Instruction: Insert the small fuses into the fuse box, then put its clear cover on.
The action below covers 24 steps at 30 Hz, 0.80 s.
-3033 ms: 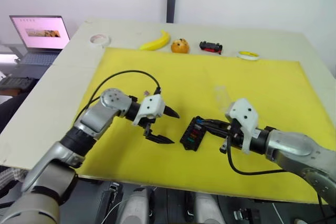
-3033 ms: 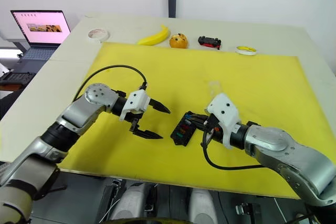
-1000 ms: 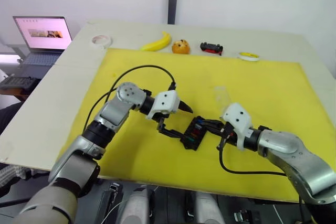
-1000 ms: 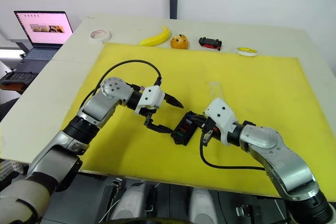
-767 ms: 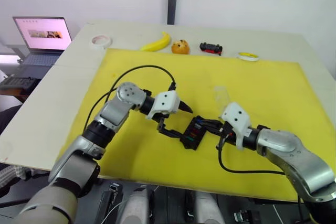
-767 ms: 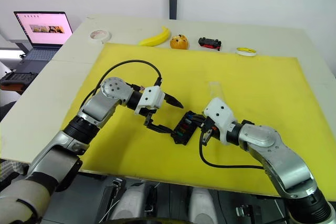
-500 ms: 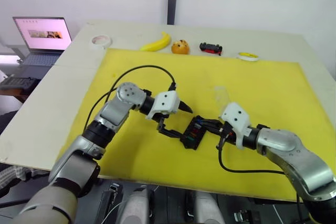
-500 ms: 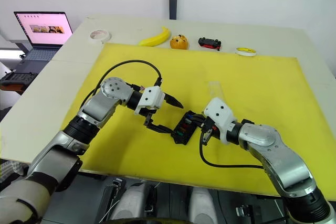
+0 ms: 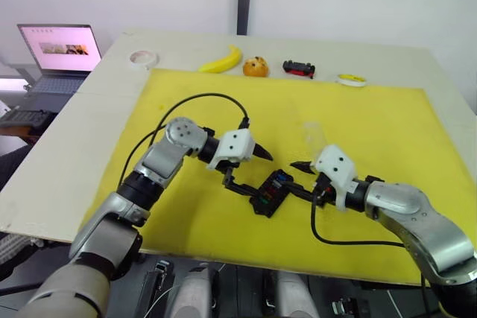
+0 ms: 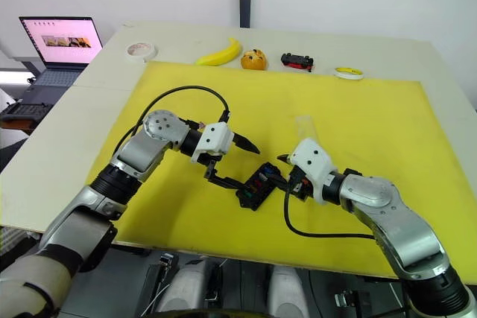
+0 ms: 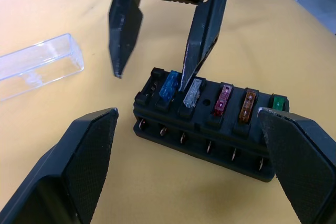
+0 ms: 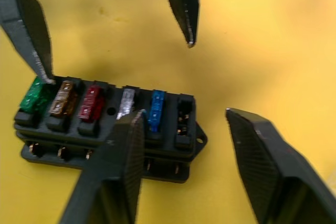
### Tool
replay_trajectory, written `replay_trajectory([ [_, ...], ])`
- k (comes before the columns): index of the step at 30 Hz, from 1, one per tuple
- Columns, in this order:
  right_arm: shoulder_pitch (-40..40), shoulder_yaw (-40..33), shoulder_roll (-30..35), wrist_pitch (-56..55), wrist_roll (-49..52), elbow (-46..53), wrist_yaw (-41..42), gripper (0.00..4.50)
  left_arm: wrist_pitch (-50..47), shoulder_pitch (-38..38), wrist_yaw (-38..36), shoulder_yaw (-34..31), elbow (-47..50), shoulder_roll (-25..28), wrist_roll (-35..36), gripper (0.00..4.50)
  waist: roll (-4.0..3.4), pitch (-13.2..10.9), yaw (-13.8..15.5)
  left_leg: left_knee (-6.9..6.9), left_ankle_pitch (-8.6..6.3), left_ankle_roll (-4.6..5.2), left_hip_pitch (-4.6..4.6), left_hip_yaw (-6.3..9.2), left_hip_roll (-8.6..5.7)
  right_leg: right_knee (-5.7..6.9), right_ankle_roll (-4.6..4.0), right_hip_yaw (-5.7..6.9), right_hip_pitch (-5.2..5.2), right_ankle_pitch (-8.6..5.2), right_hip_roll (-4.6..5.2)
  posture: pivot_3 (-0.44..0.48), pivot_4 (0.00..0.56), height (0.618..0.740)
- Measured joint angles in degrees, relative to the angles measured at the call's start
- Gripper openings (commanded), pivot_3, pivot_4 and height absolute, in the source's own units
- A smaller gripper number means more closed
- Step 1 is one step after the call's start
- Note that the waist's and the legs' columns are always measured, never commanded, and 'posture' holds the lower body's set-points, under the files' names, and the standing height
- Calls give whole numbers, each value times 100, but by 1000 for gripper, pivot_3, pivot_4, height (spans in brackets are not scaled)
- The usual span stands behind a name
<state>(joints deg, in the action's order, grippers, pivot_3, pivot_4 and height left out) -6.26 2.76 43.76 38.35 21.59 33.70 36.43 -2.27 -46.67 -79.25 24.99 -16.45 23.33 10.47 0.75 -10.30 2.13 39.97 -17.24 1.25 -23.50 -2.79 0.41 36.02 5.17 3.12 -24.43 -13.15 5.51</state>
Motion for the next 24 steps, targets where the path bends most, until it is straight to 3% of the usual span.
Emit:
replay_trajectory([
  [13,45,-499,-72,239,396,504,42,2522,44,56,-37,-6,0,19,0,4500,0,0,1,0,0,1,0,1,1,0,0,0,0,0,0,0,150,740],
  [16,153,-578,-426,244,603,494,-18,1681,49,56,-41,-6,0,6,0,4500,0,1,1,0,0,0,0,1,1,1,0,0,1,0,0,0,150,740],
  [19,291,-585,-620,226,686,458,-43,317,68,56,-39,-7,0,-1,-2,4500,0,1,0,1,0,1,0,1,1,0,0,0,2,0,0,0,150,740],
  [20,327,-582,-671,216,686,428,-49,64,73,56,-39,-7,0,-4,-2,4500,0,1,0,1,0,1,0,1,1,1,0,0,2,0,0,0,150,740],
  [24,371,-587,-916,93,688,227,-103,64,110,56,-41,-7,0,-30,-2,4500,0,2,0,2,0,1,0,1,-1,2,0,0,2,0,0,0,150,740],
])
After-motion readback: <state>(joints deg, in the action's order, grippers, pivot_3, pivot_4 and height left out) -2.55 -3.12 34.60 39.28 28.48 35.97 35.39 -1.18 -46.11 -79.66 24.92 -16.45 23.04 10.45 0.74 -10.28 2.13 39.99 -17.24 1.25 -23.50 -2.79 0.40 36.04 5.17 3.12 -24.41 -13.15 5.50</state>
